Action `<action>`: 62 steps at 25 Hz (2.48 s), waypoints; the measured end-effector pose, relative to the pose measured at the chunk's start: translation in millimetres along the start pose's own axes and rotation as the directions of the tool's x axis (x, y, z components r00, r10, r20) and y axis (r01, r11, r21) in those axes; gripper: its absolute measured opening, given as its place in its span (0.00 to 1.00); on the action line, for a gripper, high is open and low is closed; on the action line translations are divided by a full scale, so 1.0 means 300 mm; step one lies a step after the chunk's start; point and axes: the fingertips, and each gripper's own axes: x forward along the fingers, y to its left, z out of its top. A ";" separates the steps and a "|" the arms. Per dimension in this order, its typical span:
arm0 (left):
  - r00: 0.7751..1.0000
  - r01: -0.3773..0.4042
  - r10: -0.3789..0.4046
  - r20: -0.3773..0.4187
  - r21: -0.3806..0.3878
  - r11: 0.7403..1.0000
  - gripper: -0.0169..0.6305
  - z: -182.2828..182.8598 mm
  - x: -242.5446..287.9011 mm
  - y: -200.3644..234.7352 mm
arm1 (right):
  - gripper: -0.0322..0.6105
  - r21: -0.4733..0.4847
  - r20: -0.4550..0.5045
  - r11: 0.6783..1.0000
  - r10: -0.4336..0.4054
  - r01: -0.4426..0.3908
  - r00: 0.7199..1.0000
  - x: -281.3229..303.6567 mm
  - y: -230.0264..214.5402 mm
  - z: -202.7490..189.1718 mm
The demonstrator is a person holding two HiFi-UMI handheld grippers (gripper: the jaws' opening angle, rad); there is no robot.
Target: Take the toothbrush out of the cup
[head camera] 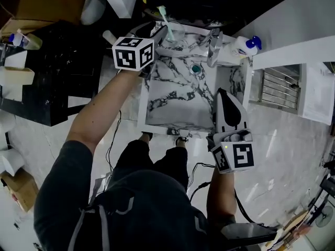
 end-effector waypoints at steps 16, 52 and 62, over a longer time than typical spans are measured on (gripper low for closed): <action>0.997 -0.001 0.000 -0.081 -0.003 1.000 0.20 -0.029 0.185 0.039 | 0.09 0.050 -0.023 0.999 0.008 -0.007 1.000 0.009 -0.075 -0.116; 0.977 0.076 -0.091 0.192 0.083 0.994 0.08 0.343 -0.311 -0.355 | 0.09 -0.052 0.088 0.996 0.082 -0.077 0.993 -0.242 -0.030 0.252; 0.943 0.079 -0.102 0.316 0.084 0.993 0.07 0.462 -0.597 -0.511 | 0.09 -0.109 0.124 0.989 0.118 -0.105 0.985 -0.272 -0.003 0.385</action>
